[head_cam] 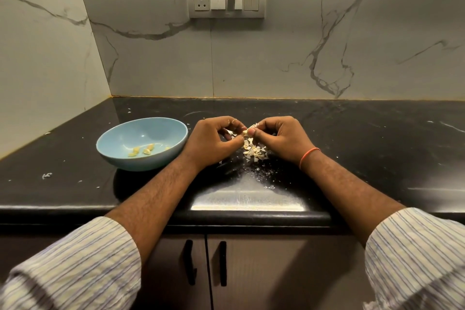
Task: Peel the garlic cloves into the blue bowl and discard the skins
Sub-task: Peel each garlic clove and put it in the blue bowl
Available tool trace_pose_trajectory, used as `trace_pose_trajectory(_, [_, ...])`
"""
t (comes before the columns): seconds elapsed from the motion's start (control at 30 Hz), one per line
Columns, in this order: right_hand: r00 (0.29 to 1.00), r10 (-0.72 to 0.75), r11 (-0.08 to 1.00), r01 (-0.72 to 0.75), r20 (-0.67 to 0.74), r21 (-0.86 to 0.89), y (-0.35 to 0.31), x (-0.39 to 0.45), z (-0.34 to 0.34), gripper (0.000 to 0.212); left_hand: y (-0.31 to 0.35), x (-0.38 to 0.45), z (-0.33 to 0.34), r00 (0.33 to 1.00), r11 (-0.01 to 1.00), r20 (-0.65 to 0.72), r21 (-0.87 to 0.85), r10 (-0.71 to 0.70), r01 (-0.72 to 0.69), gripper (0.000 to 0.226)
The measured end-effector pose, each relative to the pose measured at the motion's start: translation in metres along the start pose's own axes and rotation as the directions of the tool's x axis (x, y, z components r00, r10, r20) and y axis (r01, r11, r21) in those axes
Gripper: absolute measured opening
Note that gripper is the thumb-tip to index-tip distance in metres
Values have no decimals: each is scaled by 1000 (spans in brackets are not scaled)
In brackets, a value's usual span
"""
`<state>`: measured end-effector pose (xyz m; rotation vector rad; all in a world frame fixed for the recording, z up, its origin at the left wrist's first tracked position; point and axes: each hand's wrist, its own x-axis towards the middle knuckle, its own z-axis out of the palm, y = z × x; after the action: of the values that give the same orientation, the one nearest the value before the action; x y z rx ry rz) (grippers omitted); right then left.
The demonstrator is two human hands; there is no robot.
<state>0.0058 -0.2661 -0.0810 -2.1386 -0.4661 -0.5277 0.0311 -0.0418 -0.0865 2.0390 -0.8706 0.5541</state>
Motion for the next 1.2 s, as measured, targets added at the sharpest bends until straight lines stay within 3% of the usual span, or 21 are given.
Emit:
trace_pose_trajectory(0.33, [998,54,997,-52,-20,61,2,0,-1,19,1,1,0,999,1000,-33,26,-15,16,7])
trace_pose_trajectory(0.83, [990,54,975,-80,129,206,2,1,-3,15,0,2,2,998,999,-29,16,-49,50,4])
trace_pose_trajectory(1.07, [998,54,982,-49,-23,181,7,2,-2,14,1,-1,1,999,999,1,-20,-37,37,20])
trace_pose_trajectory(1.2, [999,36,993,-38,13,116,6,2,-2,13,4,0,0,1000,1000,5,-7,0,0,21])
